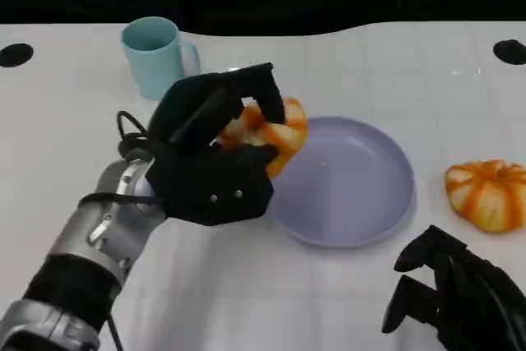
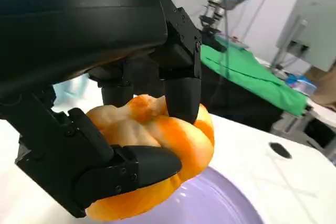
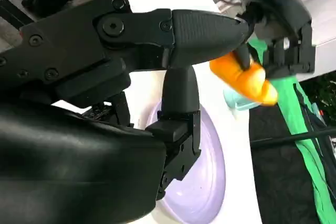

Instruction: Grasp the bread from the table and place it into the plate.

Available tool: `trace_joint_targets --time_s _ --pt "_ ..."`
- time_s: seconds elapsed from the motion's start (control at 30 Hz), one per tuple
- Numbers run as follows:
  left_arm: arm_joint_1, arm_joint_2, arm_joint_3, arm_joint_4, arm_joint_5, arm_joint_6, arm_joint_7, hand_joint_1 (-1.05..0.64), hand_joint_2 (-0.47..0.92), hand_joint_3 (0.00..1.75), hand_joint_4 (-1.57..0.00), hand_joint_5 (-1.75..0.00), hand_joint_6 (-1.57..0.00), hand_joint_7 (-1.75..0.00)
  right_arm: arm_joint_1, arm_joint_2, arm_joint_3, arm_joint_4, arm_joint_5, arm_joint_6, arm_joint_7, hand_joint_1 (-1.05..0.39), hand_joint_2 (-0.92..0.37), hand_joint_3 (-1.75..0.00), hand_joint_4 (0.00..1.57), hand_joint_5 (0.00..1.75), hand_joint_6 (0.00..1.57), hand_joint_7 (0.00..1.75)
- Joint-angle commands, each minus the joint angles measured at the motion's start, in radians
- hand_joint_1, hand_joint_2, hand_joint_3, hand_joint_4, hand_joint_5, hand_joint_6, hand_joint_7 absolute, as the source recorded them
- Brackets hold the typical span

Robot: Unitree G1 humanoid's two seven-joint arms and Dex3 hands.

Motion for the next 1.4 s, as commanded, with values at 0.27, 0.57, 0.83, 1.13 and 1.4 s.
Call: trace_joint_targets --time_s 0.27,0.57,0.83,1.13,1.4 --pt "-0.122 -0.059 -0.057 0.132 0.046 -0.056 0.059 -0.19 0.41 1.41 -0.95 -1.75 -0.75 -1.75 0.012 -0.002 0.003 -0.011 -0.009 -0.012 -0.006 -0.53 -0.92 -0.48 0.62 1.75 0.40 1.72" --pt "-0.187 -0.115 -0.104 0.245 0.061 -0.077 0.042 -0.20 0.44 1.36 -0.94 -1.75 -0.74 -1.75 0.017 -0.001 0.004 -0.012 -0.007 -0.018 0.003 -0.52 -0.92 -0.50 0.62 1.75 0.40 1.73" --pt "-0.226 -0.149 -0.112 0.317 0.047 -0.066 -0.015 -0.20 0.50 1.31 -0.92 -1.75 -0.73 -1.75 0.023 0.000 0.005 -0.022 -0.007 -0.015 -0.002 -0.52 -0.92 -0.49 0.61 1.75 0.39 1.73" --pt "-0.245 -0.137 -0.128 0.316 0.050 -0.035 -0.122 -0.19 0.53 1.27 -0.83 -1.75 -0.67 -1.66 0.027 0.000 0.007 -0.025 -0.007 -0.016 -0.002 -0.52 -0.92 -0.50 0.60 1.75 0.38 1.73" --pt "-0.261 -0.094 -0.183 0.257 0.090 0.040 -0.278 -0.79 0.92 0.42 -0.01 -0.32 -0.11 -0.11 0.031 0.000 0.008 -0.030 -0.007 -0.016 -0.001 -0.52 -0.92 -0.49 0.61 1.75 0.38 1.73"
